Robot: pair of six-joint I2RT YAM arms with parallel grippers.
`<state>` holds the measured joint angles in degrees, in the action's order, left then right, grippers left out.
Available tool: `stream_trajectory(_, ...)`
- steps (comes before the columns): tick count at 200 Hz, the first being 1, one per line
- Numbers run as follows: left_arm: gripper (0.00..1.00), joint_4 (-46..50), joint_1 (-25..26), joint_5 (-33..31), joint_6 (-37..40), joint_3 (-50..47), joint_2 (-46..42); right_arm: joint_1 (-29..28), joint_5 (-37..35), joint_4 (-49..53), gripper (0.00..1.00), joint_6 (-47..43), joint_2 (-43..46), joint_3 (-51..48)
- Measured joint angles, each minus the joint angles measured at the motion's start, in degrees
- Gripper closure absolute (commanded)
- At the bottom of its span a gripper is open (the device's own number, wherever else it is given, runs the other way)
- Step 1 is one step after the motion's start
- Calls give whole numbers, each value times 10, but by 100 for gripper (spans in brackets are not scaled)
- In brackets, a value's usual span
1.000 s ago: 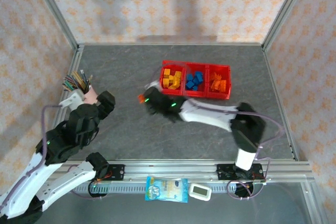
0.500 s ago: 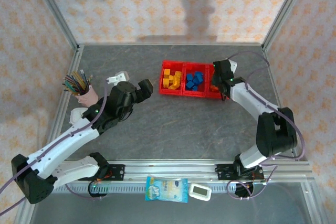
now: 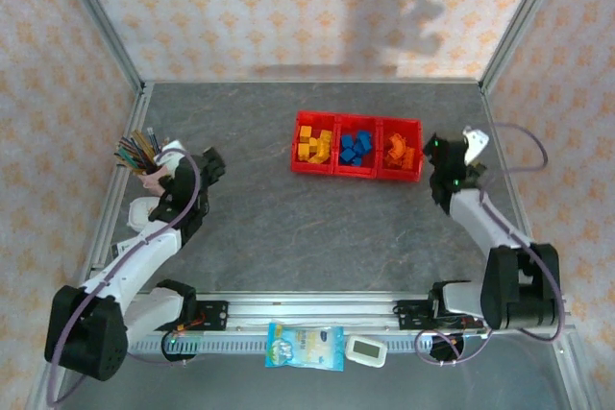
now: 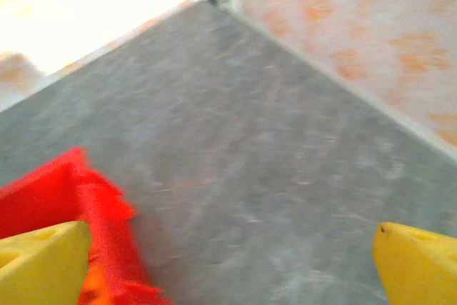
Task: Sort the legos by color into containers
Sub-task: Place the lego in the container, then reset both arms
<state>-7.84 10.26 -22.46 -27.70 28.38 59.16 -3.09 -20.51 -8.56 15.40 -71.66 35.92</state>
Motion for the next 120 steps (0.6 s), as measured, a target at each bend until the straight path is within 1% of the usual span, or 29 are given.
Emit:
stream_trajectory(17, 1, -92, -37, -5, 52, -63, 22, 9, 2, -122, 0, -32, -3, -105)
stream_trajectory(37, 1, -205, -70, 11, 108, -99, 95, 19, 38, -261, 0, -73, -22, -200)
stream_trajectory(47, 1, -278, -77, 25, 135, -116, 133, 22, 61, -322, 0, -90, -42, -222)
stream_trajectory(61, 1, -376, -78, 49, 170, -146, 169, 24, 98, -384, 0, -105, -71, -225)
stream_trajectory(70, 1, -407, -78, 66, 190, -153, 183, 25, 119, -430, 0, -113, -87, -226)
stream_trajectory(83, 1, -468, -78, 89, 217, -155, 205, 23, 140, -537, 0, -125, -129, -235)
stream_trajectory(93, 1, -533, -78, 103, 231, -163, 227, 17, 142, -553, 0, -132, -148, -236)
stream_trajectory(109, 1, -647, -78, 119, 248, -194, 273, 5, 146, -559, 0, -143, -150, -235)
stream_trajectory(120, 1, -664, -78, 120, 252, -206, 287, 1, 148, -567, 0, -147, -150, -232)
